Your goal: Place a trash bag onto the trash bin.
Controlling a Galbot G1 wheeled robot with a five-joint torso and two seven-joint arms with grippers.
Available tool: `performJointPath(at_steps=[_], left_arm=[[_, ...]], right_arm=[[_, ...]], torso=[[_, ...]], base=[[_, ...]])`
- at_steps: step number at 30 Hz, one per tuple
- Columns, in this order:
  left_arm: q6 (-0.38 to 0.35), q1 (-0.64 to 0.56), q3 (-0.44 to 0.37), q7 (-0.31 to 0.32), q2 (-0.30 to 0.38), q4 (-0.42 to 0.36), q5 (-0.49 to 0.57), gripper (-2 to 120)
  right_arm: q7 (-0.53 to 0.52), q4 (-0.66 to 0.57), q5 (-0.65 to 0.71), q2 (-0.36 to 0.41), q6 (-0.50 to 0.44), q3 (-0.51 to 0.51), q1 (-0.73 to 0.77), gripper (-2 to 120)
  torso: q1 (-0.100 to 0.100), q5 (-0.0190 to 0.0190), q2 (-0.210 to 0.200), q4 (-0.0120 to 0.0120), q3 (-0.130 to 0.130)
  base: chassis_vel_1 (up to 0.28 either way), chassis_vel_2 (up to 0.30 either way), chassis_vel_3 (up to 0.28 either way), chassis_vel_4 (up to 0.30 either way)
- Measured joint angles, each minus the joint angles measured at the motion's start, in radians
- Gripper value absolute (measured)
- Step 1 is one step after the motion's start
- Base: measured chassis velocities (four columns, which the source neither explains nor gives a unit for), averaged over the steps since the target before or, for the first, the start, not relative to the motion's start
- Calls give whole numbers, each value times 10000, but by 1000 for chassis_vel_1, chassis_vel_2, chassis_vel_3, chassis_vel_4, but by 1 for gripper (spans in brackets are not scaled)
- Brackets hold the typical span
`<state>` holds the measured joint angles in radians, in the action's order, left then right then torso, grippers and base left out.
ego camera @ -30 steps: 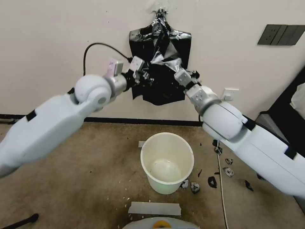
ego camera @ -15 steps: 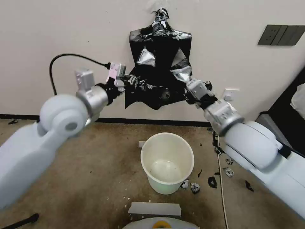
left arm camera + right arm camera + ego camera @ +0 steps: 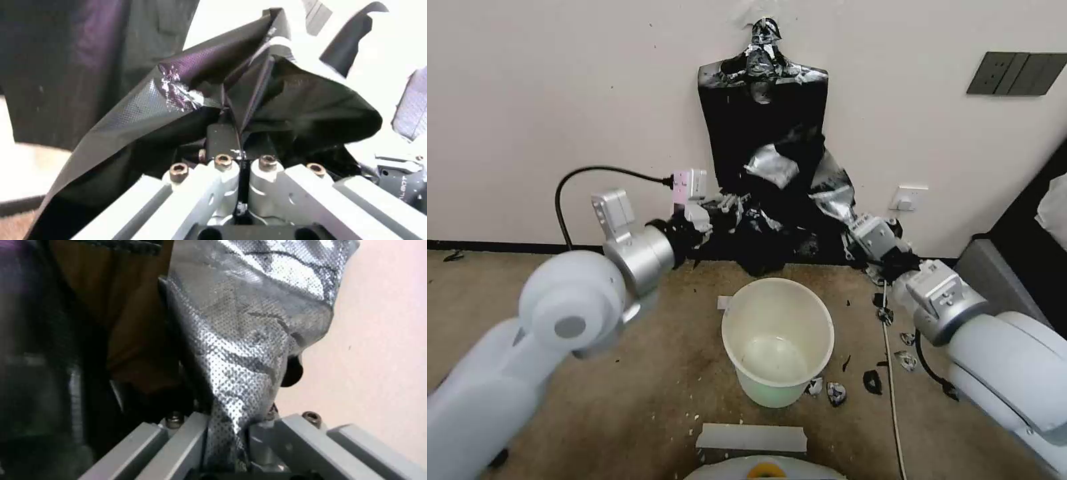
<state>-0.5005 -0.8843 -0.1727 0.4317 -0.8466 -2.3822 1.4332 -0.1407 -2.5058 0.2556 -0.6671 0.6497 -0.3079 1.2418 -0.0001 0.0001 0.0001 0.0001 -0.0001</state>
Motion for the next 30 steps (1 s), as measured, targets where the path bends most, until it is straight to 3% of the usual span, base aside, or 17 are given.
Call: performJointPath(at_steps=[13, 30], left_arm=[[-25, -33, -5, -1, -27, 4, -58, 0], [-41, -70, 18, -47, -60, 26, -174, 0]], right_arm=[[128, 35, -400, 250, -208, -300, 837, 0], [103, 50, -350, 574, -268, -465, 800, 0]], torso=[[0, 0, -1, -2, 0], [1, 0, -1, -1, 1]], base=[[0, 0, 0, 0], [0, 0, 0, 0]])
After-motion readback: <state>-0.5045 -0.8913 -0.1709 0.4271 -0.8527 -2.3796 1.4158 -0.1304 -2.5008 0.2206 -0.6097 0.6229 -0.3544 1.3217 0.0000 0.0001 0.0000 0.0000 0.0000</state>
